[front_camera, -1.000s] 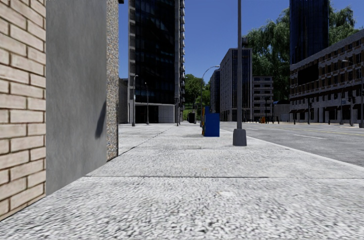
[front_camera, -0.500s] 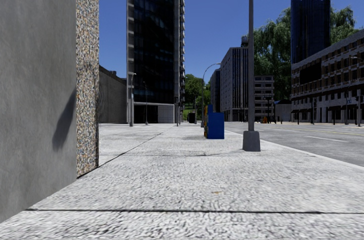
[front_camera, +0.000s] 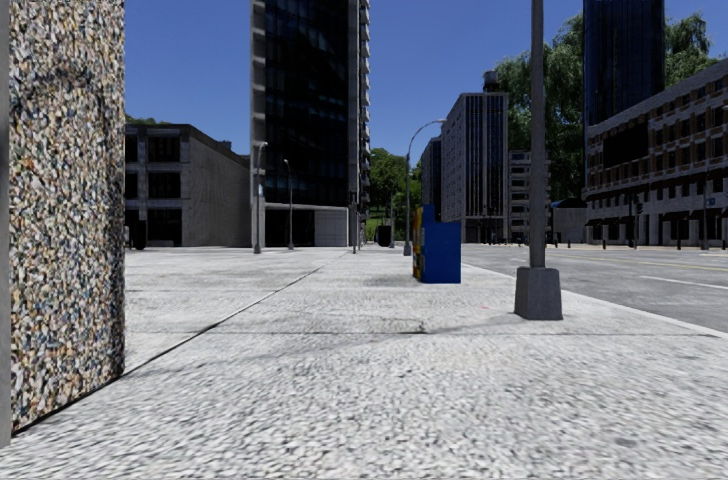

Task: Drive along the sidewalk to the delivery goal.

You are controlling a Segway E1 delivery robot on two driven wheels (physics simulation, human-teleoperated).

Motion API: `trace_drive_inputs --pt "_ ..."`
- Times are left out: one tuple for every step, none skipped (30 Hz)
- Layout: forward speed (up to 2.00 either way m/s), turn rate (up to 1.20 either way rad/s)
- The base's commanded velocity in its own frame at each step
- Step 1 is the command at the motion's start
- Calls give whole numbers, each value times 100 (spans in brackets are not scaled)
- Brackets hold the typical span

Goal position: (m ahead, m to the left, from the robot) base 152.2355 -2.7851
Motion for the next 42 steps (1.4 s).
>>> trace_drive_inputs --pt "200 0" --pt "200 0" --pt "200 0" --pt "200 0" --pt "200 0" --pt "200 0" --pt "200 0" --pt "200 0" --pt "200 0" --pt "200 0" --pt "200 0" --pt "200 0" --pt "200 0" --pt "200 0" --pt "200 0" --pt "200 0" --pt "200 0" --pt "200 0" --pt "200 0" --pt "200 0" --pt "200 0" --pt "200 0" --pt "200 0" --pt "200 0" --pt "200 0" --pt "200 0" --pt "200 0" --pt "200 0" --pt "200 0" --pt "200 0" --pt "200 0" --pt "200 0" --pt "200 0" --pt "200 0" --pt "200 0" --pt "200 0" --pt "200 0" --pt "200 0" --pt "200 0" --pt "200 0" --pt "200 0" --pt "200 0"
